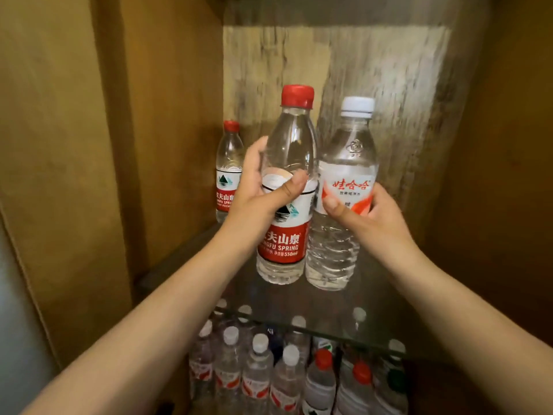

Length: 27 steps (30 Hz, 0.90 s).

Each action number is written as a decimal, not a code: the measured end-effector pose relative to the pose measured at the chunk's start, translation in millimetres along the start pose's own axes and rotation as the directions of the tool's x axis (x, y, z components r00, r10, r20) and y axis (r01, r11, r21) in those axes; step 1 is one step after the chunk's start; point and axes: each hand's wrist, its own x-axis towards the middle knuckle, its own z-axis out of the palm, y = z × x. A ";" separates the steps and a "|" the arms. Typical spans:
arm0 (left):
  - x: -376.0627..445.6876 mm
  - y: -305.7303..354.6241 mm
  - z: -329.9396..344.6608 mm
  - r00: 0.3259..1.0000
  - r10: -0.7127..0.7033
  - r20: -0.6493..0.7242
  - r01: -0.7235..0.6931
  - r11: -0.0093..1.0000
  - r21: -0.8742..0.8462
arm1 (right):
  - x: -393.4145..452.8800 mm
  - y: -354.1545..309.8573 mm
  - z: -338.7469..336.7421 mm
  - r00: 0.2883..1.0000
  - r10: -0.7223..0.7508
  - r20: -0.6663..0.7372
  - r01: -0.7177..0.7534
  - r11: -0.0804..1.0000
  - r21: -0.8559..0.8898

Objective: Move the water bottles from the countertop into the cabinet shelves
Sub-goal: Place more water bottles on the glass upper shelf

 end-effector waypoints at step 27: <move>54.5 -84.8 -34.1 0.973 -0.209 -0.100 0.228 0.941 0.250 | 67.2 70.4 30.8 0.975 0.215 -0.061 -0.220 0.971 -0.093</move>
